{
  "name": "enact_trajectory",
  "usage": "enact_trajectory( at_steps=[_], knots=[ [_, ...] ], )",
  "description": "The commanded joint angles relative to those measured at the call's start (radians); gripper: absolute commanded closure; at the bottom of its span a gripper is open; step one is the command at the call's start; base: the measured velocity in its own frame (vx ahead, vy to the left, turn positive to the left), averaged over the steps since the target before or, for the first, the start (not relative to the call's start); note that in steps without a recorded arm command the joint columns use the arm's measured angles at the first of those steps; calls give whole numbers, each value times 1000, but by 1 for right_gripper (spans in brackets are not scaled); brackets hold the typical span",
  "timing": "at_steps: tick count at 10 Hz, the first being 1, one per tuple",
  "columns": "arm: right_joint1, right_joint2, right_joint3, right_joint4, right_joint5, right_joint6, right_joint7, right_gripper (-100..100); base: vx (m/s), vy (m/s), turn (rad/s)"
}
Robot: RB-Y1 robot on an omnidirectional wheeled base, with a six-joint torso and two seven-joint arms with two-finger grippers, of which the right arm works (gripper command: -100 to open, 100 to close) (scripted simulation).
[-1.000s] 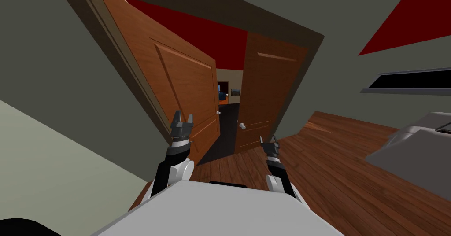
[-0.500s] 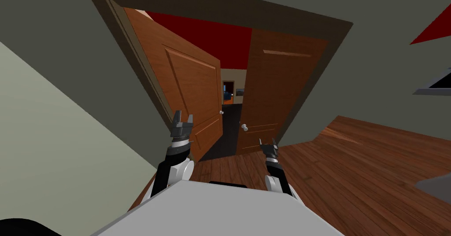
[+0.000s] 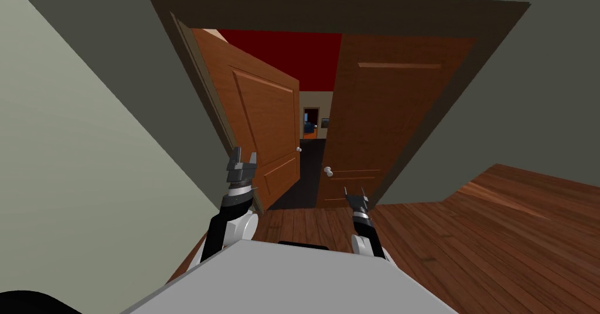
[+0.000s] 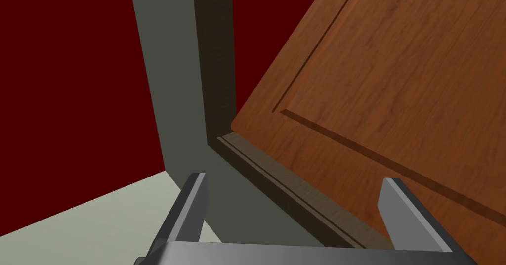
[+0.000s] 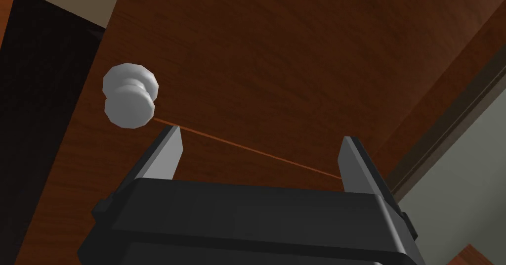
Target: Push the door open
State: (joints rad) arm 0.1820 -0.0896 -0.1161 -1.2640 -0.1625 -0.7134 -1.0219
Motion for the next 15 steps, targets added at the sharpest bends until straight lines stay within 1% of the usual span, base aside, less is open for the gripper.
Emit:
enact_trajectory(
  at_steps=[1, 7, 14, 15],
  knots=[
    [-15, -4, -4, 42, -11, -5, -45, -100, -14, -91, 198],
    [-58, 0, -15, 169, -43, -16, -178, -100, -14, -87, 204],
    [-98, 7, -24, 289, -73, -26, -304, -100, -19, -68, 195],
    [-107, 10, -27, 317, -81, -28, -333, -100, -25, -77, 314]
  ],
)
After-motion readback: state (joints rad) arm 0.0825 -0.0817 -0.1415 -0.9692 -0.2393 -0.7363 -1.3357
